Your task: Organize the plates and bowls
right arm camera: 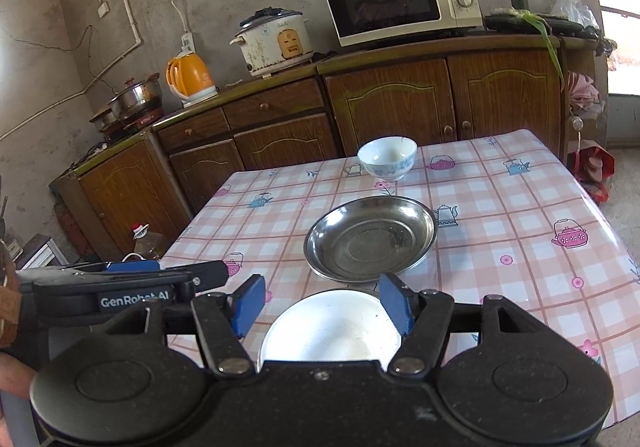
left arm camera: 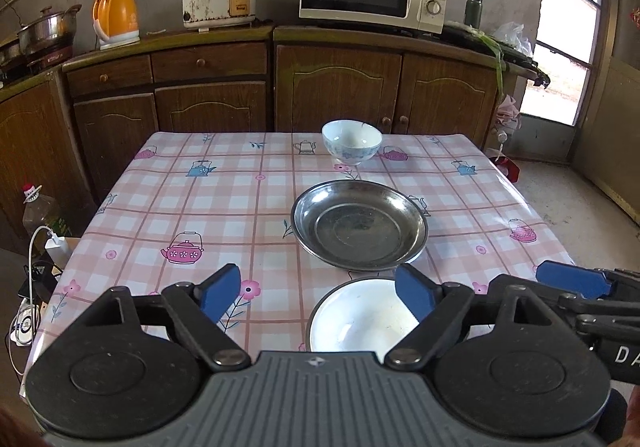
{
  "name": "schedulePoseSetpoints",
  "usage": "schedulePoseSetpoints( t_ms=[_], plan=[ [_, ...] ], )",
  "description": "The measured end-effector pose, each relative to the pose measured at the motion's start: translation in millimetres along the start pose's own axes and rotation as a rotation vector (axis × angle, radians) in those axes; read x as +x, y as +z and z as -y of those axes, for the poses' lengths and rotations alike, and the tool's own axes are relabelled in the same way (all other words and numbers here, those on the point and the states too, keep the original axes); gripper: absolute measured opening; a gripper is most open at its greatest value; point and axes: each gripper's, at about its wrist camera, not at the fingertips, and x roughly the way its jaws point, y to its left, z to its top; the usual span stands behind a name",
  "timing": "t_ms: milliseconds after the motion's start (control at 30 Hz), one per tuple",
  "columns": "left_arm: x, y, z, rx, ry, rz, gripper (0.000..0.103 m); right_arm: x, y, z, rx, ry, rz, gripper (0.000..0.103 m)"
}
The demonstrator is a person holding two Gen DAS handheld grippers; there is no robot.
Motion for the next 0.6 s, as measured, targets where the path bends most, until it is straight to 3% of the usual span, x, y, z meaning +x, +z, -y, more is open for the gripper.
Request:
schedulePoseSetpoints(
  t_ms=[100, 600],
  plan=[
    [-2.0, 2.3, 0.0, 0.007, 0.005, 0.009, 0.088, -3.7, 2.5, -4.9, -0.016, 0.007, 0.011, 0.08],
    [23.6, 29.5, -8.2, 0.011, -0.001, 0.018, 0.089, 27.4, 35.9, 3.7, -0.036, -0.006, -0.008, 0.08]
  ],
)
